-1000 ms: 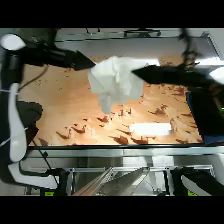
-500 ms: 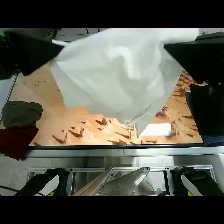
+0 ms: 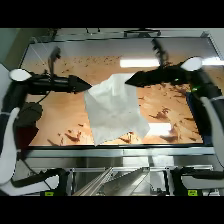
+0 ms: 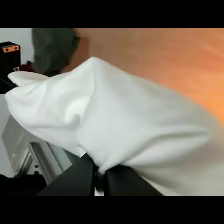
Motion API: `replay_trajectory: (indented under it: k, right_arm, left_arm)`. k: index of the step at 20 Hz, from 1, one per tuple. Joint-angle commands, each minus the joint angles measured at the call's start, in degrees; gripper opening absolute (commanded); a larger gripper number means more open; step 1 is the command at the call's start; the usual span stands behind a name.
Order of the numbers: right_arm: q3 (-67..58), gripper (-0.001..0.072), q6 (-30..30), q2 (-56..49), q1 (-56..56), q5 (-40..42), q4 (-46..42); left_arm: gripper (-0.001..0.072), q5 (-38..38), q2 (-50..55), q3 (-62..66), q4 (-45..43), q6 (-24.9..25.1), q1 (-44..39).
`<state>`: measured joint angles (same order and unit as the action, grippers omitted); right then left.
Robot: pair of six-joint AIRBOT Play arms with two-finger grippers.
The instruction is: Fold the shirts.
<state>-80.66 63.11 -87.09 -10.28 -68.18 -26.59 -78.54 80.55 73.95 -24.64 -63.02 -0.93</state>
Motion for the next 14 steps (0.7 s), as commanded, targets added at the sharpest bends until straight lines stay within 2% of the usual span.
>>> replay_trajectory:
  k: [1,2,3,5,6,7,9,11,14]
  right_arm:
    - [0.3,0.0019,-4.3,-17.6,-2.6,5.9,3.7]
    - [0.3,0.0116,-7.0,-20.7,-2.4,7.6,8.1]
    - [0.3,0.0267,-10.0,-22.6,-2.0,8.1,12.3]
    - [0.1,0.0291,-12.6,-22.8,0.0,7.2,16.5]
    - [-0.3,0.0291,-12.6,-21.8,1.5,5.1,16.2]
    - [-0.3,0.0291,-12.5,-20.1,3.8,1.5,15.5]
    - [-0.2,0.0286,-8.9,-15.9,9.0,-6.0,10.5]
    - [1.7,0.0217,-4.3,-10.5,13.1,-10.8,0.7]
    - [13.6,0.0221,2.4,0.3,16.1,-10.6,-13.6]
  left_arm:
    - [0.0008,1.7,15.6,0.4,-0.3,8.2,1.9]
    - [0.0021,1.7,19.8,3.4,-1.3,8.2,3.2]
    - [0.0202,1.4,23.3,6.5,-1.6,8.1,4.6]
    - [0.0677,-0.8,28.3,13.2,-1.4,7.4,7.7]
    - [0.0718,-3.1,30.1,16.8,-1.4,6.4,9.4]
    - [0.0718,-5.2,31.4,19.8,-1.9,5.5,10.7]
    - [0.0718,-8.6,32.5,24.3,-8.5,1.4,12.7]
    - [0.0718,-10.6,32.6,25.5,-15.9,-1.1,12.7]
    - [0.0718,-13.0,32.6,22.6,-17.0,-1.0,10.6]
